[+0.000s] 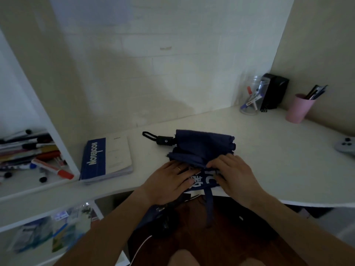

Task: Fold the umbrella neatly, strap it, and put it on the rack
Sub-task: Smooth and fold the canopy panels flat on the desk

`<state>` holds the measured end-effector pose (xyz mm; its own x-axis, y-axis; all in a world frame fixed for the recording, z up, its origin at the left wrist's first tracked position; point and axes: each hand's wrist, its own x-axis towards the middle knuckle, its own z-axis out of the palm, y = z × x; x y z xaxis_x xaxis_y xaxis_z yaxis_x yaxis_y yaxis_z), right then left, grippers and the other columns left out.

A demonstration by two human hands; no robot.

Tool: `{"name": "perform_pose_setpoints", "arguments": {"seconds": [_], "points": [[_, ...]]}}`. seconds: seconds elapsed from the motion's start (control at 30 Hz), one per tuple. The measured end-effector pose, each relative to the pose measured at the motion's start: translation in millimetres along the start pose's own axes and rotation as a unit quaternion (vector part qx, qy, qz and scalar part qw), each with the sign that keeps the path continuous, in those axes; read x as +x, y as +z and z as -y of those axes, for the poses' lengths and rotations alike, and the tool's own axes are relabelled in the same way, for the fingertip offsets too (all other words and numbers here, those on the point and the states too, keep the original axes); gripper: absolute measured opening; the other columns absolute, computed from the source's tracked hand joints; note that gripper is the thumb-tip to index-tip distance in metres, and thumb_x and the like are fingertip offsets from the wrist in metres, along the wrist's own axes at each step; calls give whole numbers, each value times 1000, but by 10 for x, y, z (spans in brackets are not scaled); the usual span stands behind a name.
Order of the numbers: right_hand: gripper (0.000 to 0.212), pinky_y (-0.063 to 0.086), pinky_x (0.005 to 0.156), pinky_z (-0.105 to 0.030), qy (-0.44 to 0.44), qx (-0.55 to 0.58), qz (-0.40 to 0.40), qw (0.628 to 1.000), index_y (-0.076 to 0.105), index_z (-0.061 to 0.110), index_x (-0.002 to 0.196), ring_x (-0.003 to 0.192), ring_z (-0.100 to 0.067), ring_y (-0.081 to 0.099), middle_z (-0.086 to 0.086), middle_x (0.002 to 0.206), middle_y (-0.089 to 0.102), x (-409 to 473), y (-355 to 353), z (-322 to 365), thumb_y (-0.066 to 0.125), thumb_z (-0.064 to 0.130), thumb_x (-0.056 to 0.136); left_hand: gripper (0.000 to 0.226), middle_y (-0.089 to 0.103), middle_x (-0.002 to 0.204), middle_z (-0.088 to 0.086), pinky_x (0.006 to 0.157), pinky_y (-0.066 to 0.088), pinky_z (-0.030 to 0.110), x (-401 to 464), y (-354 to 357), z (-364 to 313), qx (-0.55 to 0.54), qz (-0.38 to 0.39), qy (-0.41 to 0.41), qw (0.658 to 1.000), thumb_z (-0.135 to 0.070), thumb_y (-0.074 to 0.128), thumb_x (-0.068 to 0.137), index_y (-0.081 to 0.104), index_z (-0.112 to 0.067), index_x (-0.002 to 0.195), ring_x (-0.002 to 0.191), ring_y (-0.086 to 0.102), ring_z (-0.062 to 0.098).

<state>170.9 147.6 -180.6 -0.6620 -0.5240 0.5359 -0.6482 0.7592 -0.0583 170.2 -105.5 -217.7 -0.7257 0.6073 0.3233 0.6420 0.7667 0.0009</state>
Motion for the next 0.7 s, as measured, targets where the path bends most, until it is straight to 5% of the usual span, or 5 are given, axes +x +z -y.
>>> {"name": "perform_pose_setpoints", "arguments": {"seconds": [0.2,0.3,0.4,0.53,0.7], "points": [[26,47,66,-33,-23,-22,-16,999,72,22,98,84,-24,62,3,96,68,-89,147,-34,79,9,76,36,66,119,-2,93,51,35,-184,-130,-170,-58,-166,-122,977,-47,52,99,67,-23,120,108,60,16],[22,41,69,-31,-32,-31,-36,998,71,21,98,84,-24,61,2,98,68,-110,194,-46,74,9,80,34,62,96,-5,74,51,28,-100,-374,-340,-269,-297,-362,842,-55,66,89,58,-26,104,84,61,13],[18,39,74,-31,-36,-34,-64,997,70,19,99,88,-26,60,-1,102,67,-123,209,-47,65,10,85,47,72,93,2,71,58,34,132,-551,-367,-490,-232,-494,680,-59,73,82,57,-24,110,83,72,20],[38,45,93,-40,52,-25,-133,989,64,11,110,110,-33,52,-16,121,55,-146,134,24,79,12,75,17,78,95,11,74,61,31,257,-526,-353,-533,-230,-463,670,-20,76,89,70,-15,104,81,73,16],[44,51,84,-42,134,11,-137,981,60,13,104,104,-27,50,-10,114,52,-197,192,-15,85,27,71,55,74,90,11,60,55,21,213,-529,-365,-592,-263,-415,638,0,70,90,48,-29,131,67,69,8]]}}
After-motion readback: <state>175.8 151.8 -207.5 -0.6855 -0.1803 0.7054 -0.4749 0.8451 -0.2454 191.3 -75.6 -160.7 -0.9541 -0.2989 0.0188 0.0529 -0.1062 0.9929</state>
